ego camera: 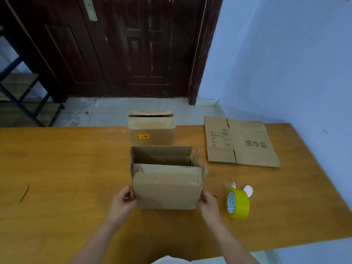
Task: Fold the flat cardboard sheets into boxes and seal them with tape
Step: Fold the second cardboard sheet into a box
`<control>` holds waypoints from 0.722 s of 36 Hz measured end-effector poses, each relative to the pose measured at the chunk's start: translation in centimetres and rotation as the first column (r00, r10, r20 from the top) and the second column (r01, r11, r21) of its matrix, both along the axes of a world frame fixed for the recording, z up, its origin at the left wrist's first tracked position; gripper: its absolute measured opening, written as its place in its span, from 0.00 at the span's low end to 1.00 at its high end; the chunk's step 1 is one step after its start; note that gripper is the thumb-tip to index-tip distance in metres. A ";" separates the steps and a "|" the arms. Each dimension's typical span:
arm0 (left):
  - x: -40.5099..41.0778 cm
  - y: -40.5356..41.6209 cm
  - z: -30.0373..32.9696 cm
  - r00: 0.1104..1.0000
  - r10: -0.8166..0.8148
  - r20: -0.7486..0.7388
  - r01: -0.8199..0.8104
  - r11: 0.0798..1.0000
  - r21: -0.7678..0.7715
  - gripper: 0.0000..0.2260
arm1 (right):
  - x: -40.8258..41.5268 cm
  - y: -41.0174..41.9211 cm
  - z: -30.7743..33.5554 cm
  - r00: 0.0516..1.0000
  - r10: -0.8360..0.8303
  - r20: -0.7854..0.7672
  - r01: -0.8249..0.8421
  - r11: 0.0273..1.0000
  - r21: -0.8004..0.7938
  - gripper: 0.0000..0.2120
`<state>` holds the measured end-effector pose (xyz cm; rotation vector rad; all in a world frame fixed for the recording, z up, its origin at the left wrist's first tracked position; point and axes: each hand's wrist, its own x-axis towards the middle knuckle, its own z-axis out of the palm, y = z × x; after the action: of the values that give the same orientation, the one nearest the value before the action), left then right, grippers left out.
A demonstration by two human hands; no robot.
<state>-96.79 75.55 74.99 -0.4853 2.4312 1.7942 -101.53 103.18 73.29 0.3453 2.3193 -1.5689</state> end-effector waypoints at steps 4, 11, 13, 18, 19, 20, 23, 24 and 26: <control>0.1 -0.6 -0.7 0.998 -0.065 0.015 0.066 0.988 -0.136 0.23 | -0.4 -0.1 0.4 0.999 0.023 -0.037 -0.023 1.000 0.019 0.16; 2.3 -0.9 -1.7 0.945 -0.209 0.250 0.277 0.920 -0.276 0.08 | 1.4 0.8 -0.1 0.990 0.144 0.011 -0.144 0.979 0.147 0.21; 2.5 -0.6 -1.0 0.937 -0.223 0.267 0.286 0.931 -0.226 0.11 | 1.8 0.8 0.2 0.995 0.099 0.024 -0.101 0.991 0.083 0.18; 2.4 -1.7 0.4 0.995 0.017 0.096 -0.009 0.996 -0.088 0.05 | 0.2 1.3 0.8 0.987 -0.163 0.000 0.162 0.983 -0.087 0.10; 2.2 -2.0 0.8 0.994 0.097 0.048 -0.096 0.995 -0.029 0.04 | -0.2 1.4 1.3 0.980 -0.196 -0.021 0.193 0.975 -0.110 0.10; 1.9 -2.2 1.3 0.987 0.158 0.006 -0.158 0.987 0.027 0.04 | -0.5 1.5 2.0 0.975 -0.216 -0.045 0.208 0.969 -0.136 0.11; 0.6 -1.8 3.3 0.962 0.259 -0.083 -0.246 0.959 0.142 0.06 | -1.0 1.2 4.6 0.972 -0.200 -0.127 0.166 0.957 -0.236 0.11; 0.1 -1.5 4.0 0.959 0.266 -0.100 -0.247 0.954 0.168 0.08 | -1.1 1.0 5.3 0.974 -0.175 -0.147 0.132 0.956 -0.262 0.11; -0.8 -0.6 5.1 0.951 0.282 -0.131 -0.252 0.946 0.203 0.11 | -1.2 0.4 6.6 0.980 -0.111 -0.165 0.060 0.956 -0.286 0.14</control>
<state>-97.58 74.99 80.08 -0.7102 2.3581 2.2230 -102.73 103.62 79.91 0.2466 2.1898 -2.0173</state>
